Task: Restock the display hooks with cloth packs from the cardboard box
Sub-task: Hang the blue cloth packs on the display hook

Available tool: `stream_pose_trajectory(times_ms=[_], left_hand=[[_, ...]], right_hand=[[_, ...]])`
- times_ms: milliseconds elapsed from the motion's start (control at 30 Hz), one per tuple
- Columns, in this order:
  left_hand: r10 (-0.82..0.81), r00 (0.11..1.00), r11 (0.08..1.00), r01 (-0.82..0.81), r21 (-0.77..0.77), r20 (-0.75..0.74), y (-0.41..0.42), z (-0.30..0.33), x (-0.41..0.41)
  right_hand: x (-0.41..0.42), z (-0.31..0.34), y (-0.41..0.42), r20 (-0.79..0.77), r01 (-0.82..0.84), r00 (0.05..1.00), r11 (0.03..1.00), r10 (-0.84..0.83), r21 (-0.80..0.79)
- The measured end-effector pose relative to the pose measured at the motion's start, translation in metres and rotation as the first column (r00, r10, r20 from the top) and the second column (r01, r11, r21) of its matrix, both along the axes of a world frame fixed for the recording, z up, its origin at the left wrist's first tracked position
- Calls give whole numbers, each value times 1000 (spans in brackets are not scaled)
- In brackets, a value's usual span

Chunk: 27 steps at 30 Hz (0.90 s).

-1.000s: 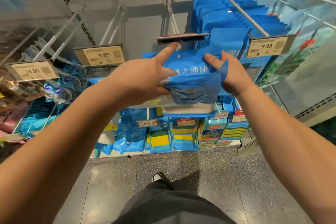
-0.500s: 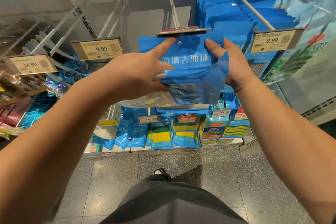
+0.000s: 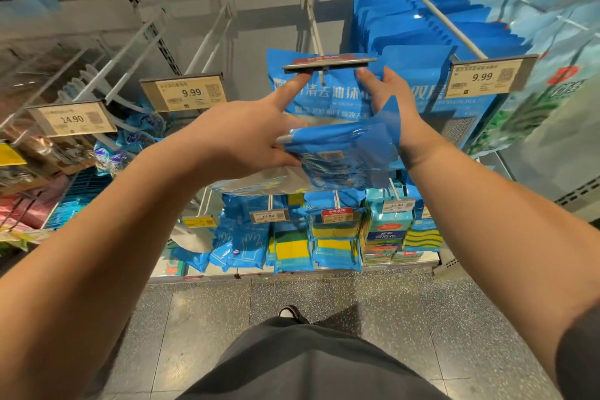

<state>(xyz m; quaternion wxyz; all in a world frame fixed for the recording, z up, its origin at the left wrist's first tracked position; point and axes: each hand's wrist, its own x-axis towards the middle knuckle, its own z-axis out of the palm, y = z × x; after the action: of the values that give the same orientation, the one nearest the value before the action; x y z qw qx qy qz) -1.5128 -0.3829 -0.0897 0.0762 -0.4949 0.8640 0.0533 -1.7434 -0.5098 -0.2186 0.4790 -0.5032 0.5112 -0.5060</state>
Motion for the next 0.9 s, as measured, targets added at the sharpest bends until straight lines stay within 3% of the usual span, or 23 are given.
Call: stream_pose_trajectory(times_ms=[133,300,467,533,633,733,833,900], left_hand=[[8,999,1000,-9,-21,-49,1,-5,5],[-45,972,999,45,-6,-232,4,-18,17],[19,934,1000,-18,7,-356,12,-51,28],[91,861,995,-57,83,-500,21,-66,31],[347,673,935,-194,298,-653,38,-84,30],[585,476,809,-288,512,-656,47,-106,32],[699,303,714,-254,652,-648,53,-122,35],[736,213,677,-215,704,-642,58,-127,35]], right_hand=[[10,23,20,8,12,1000,1000,-12,21],[-7,20,44,-82,-3,997,998,8,58],[-33,2,98,22,208,978,977,-210,47],[-34,-8,122,76,274,957,960,-278,61],[-24,-23,153,243,207,941,969,-234,135],[-16,-36,167,340,70,932,981,-129,179],[-8,-40,171,359,20,928,974,-103,227],[-3,-44,170,462,24,875,967,-143,253]])
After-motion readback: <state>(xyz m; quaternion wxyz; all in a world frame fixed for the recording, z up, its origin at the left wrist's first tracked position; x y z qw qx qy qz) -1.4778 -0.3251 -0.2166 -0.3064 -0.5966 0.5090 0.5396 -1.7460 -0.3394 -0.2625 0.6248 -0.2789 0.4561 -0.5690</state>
